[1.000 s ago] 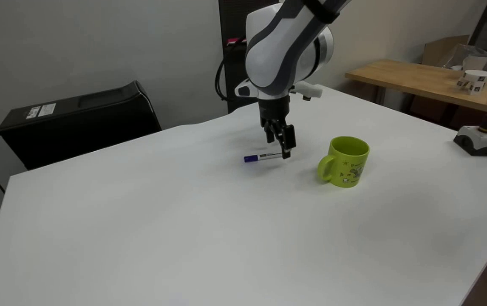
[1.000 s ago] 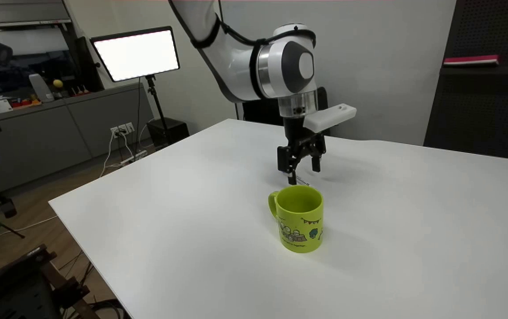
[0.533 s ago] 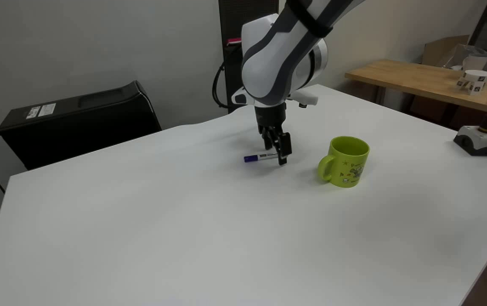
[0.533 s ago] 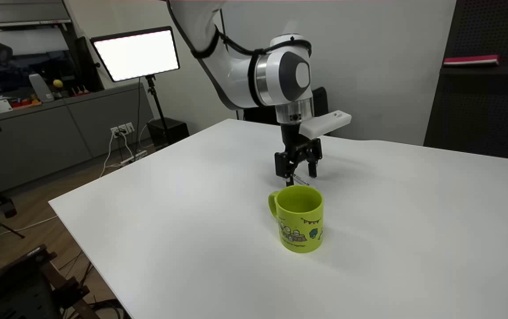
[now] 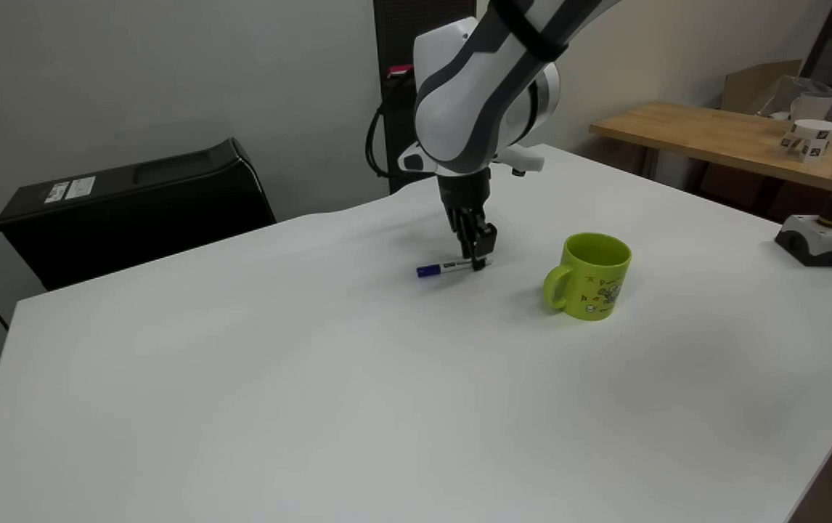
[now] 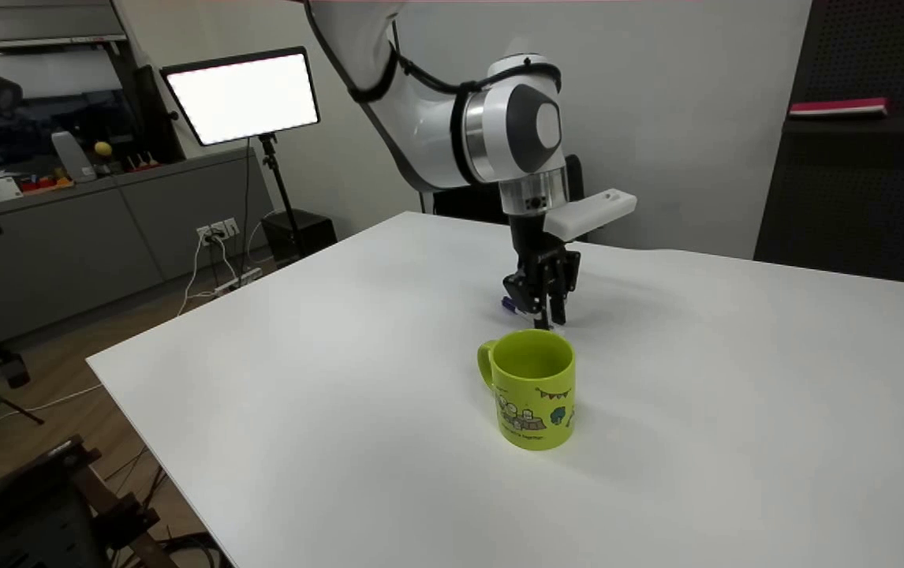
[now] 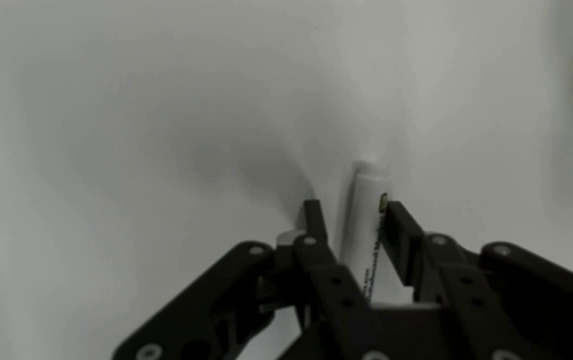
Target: Place the blue marker inside the yellow mug
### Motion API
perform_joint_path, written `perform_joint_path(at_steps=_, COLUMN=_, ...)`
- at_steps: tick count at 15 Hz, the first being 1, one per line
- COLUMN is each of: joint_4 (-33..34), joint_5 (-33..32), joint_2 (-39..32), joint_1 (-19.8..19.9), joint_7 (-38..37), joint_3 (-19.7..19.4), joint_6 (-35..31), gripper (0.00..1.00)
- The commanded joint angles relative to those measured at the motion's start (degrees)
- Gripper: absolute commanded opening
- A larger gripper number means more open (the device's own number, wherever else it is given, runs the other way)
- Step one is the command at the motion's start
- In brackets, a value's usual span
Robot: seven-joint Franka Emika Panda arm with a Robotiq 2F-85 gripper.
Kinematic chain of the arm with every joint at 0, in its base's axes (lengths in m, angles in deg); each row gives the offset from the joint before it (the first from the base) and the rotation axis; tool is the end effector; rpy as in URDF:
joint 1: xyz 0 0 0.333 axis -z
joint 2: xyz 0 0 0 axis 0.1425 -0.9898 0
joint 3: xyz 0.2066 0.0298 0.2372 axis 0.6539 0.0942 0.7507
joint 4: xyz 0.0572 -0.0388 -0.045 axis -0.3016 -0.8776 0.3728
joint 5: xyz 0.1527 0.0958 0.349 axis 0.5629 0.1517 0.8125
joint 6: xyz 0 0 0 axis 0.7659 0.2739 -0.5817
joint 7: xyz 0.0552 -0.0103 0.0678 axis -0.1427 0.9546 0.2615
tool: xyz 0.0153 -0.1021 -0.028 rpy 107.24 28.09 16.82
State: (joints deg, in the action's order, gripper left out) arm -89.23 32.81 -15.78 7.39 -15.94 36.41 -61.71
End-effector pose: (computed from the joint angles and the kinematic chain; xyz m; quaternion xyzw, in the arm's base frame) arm 0.7042 0.0284 0.0863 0.7736 0.6296 -0.0602 0.0398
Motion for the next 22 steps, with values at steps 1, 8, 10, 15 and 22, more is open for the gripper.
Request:
perform_joint_path(at_steps=1, joint_4=3.6, joint_5=-0.91, joint_2=-1.27, joint_1=0.24, joint_7=-1.99, joint_3=-0.86, joint_6=2.55, gripper=0.07)
perform_joint_path(at_steps=8, joint_4=6.37, joint_5=-0.1, joint_2=0.87, joint_1=2.58, joint_7=1.52, joint_3=-0.08, joint_6=8.93, gripper=0.04)
perform_joint_path(at_steps=10, joint_4=7.17, joint_5=-0.34, joint_2=2.08, joint_1=2.67, joint_7=2.31, joint_3=-0.21, joint_6=10.67, gripper=0.04)
perform_joint_path(at_steps=15, joint_4=6.48, joint_5=-1.74, joint_2=6.41, joint_1=1.72, joint_7=4.52, joint_3=-0.75, joint_6=13.26, gripper=0.04)
perform_joint_path(at_steps=22, joint_4=6.18, joint_5=-12.47, joint_2=10.86, joint_1=-3.91, joint_7=3.15, joint_3=-4.12, joint_6=22.29, gripper=0.04)
